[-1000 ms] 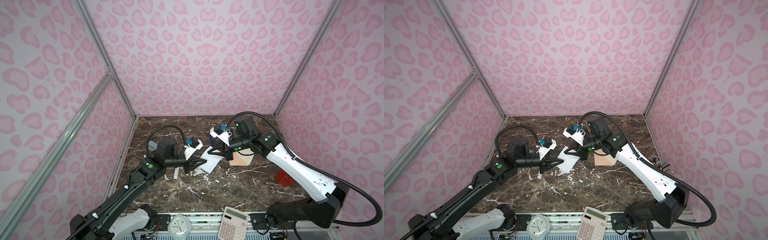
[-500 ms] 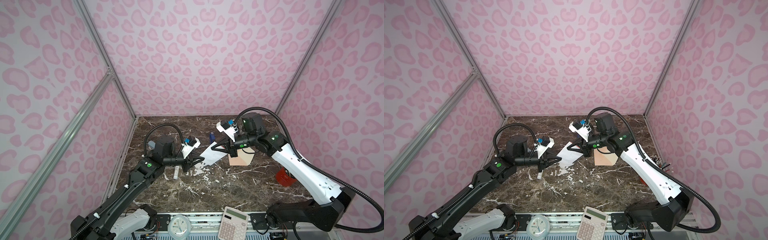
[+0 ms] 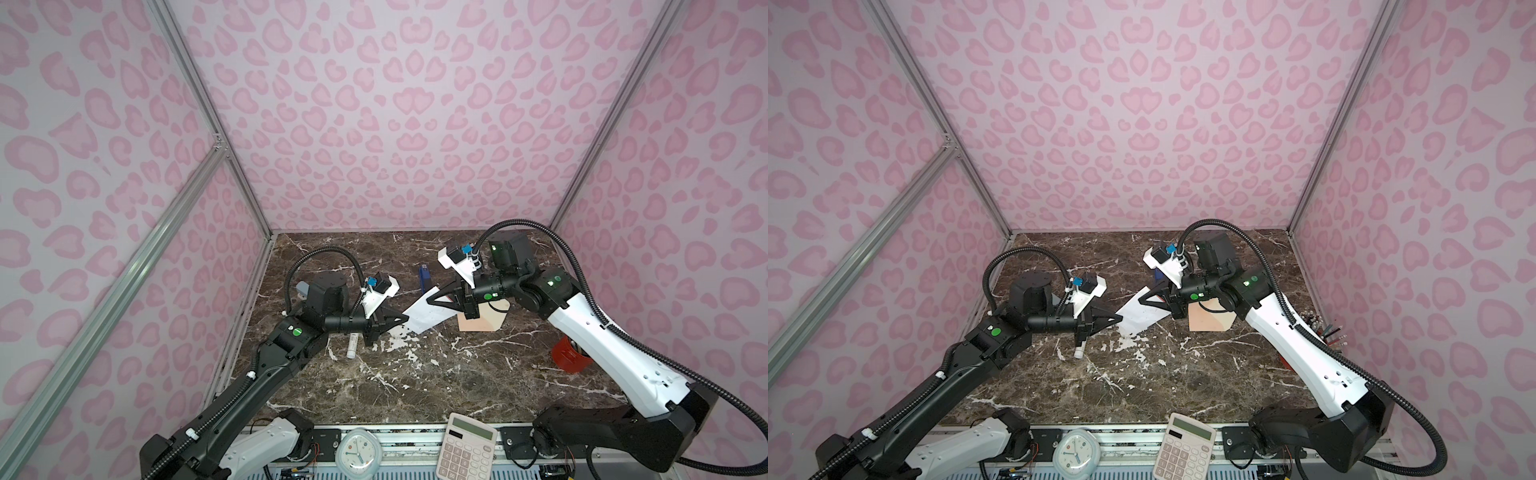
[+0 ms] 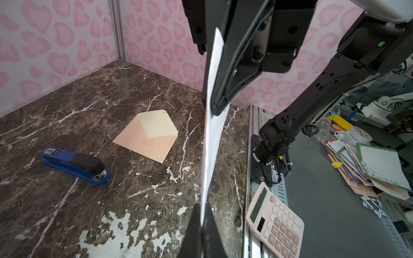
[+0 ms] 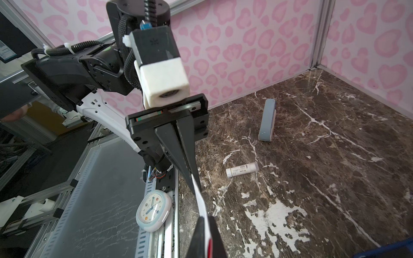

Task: Place the letter into the envelope and seal it

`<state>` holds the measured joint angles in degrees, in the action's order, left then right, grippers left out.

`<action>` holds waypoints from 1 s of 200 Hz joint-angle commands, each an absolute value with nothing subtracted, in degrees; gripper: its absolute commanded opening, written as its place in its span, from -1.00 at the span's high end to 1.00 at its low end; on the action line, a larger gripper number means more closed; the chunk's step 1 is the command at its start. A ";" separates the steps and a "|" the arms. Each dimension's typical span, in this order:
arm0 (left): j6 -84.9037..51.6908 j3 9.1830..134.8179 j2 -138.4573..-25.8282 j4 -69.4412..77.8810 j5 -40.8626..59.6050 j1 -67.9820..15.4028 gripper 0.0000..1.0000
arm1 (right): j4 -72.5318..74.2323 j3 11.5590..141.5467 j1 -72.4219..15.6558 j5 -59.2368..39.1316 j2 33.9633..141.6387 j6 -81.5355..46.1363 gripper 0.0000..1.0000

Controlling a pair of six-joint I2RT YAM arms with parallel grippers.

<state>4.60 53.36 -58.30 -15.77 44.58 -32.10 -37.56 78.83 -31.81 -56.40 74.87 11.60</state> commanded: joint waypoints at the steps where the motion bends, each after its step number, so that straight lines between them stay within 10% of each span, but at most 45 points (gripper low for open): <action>1: 5.37 53.49 -58.01 -14.28 44.84 -32.08 0.92 | -37.06 77.98 -31.73 -54.74 74.27 12.91 0.78; 20: 8.55 54.33 -57.76 -17.32 41.26 -32.16 0.92 | -39.94 79.03 -31.80 -52.49 73.98 16.44 0.06; 46: 17.30 56.33 -57.85 -24.52 32.50 -33.87 0.92 | -46.64 83.22 -32.79 -48.10 75.01 22.83 -0.17; 200: 24.45 57.63 -57.12 -26.61 23.64 -39.11 0.92 | -58.45 97.21 -41.06 -42.45 88.34 34.77 0.01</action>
<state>25.08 57.10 -57.49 -28.32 21.96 -39.09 -59.55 97.67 -40.99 -41.15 87.29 34.06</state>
